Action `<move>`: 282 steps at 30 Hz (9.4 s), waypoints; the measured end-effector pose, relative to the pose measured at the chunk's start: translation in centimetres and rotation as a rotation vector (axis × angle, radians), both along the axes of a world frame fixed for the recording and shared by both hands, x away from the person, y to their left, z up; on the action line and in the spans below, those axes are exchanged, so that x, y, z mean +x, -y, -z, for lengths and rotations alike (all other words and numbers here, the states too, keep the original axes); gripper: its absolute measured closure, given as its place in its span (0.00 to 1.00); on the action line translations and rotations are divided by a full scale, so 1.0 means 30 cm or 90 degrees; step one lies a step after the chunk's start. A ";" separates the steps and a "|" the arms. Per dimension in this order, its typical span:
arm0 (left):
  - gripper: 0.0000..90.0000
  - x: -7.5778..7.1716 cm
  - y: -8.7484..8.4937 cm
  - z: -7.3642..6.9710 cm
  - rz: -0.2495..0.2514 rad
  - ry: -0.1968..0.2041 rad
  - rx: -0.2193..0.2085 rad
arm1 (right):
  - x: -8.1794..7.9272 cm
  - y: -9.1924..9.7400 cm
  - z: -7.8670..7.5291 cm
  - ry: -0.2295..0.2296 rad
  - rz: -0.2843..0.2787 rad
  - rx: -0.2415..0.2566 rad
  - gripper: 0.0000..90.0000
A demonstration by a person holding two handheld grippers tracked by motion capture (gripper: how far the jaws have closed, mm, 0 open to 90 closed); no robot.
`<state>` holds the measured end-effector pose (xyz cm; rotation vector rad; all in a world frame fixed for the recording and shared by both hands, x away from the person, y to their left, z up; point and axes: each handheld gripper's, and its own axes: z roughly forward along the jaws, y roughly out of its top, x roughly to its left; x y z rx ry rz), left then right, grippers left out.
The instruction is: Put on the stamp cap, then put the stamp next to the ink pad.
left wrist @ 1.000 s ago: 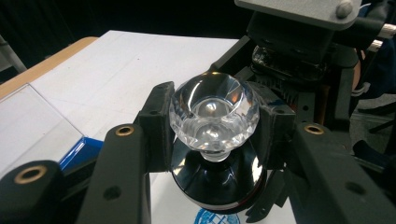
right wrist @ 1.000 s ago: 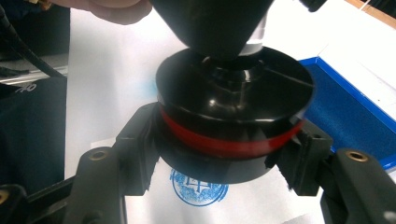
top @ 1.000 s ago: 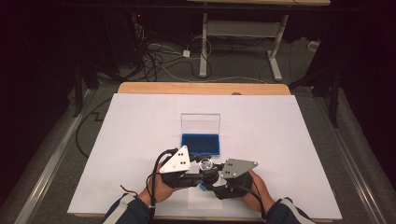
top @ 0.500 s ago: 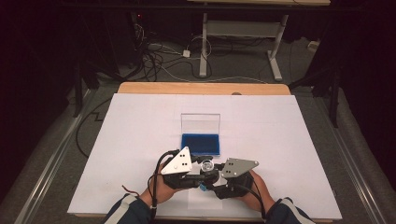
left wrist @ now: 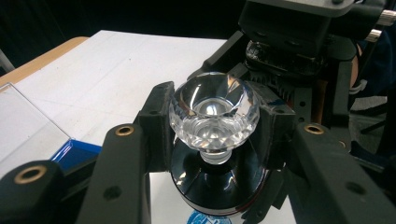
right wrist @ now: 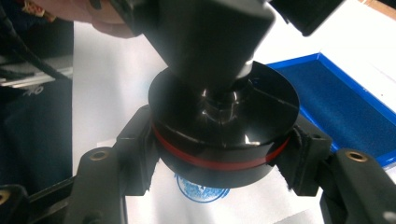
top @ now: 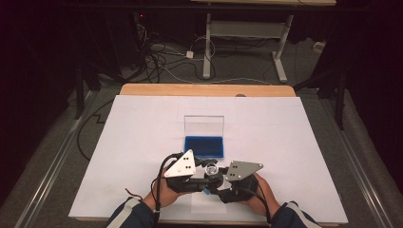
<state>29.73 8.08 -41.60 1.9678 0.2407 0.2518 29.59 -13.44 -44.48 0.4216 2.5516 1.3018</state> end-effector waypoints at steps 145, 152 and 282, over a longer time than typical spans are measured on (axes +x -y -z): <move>0.60 -0.002 -0.040 -0.014 -0.026 0.019 -0.050 | 0.007 0.029 0.020 -0.012 0.027 0.022 0.24; 0.60 0.001 -0.056 -0.023 -0.030 0.023 -0.053 | 0.016 0.063 0.025 -0.001 0.027 0.016 0.23; 0.59 0.364 -0.297 0.179 -0.249 -0.024 0.129 | -0.034 0.434 -0.025 0.111 0.201 -0.005 0.23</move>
